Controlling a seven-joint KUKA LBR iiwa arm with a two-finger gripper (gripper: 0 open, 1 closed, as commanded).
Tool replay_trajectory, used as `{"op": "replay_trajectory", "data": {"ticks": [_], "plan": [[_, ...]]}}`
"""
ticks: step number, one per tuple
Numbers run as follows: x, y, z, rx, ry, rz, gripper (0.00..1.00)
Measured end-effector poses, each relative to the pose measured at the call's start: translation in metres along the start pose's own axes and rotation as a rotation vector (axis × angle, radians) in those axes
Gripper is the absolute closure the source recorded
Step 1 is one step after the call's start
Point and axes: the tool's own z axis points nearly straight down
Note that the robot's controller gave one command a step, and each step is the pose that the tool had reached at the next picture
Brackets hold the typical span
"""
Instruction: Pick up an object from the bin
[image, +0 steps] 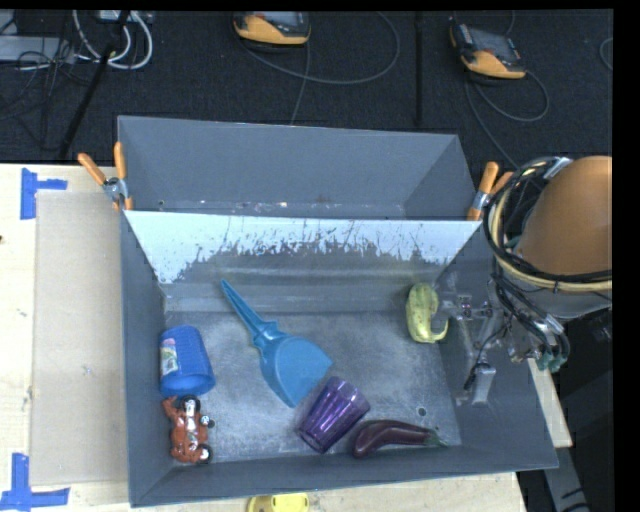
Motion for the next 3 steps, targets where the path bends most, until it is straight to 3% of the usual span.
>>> {"op": "replay_trajectory", "data": {"ticks": [1, 2, 3], "plan": [[-0.001, 0.0, -0.004, 0.002, -0.008, -0.002, 0.0], [0.01, 0.01, 0.044, 0.003, -0.015, -0.031, 0.0], [0.006, 0.017, 0.104, 0.003, -0.01, -0.246, 0.0]]}}
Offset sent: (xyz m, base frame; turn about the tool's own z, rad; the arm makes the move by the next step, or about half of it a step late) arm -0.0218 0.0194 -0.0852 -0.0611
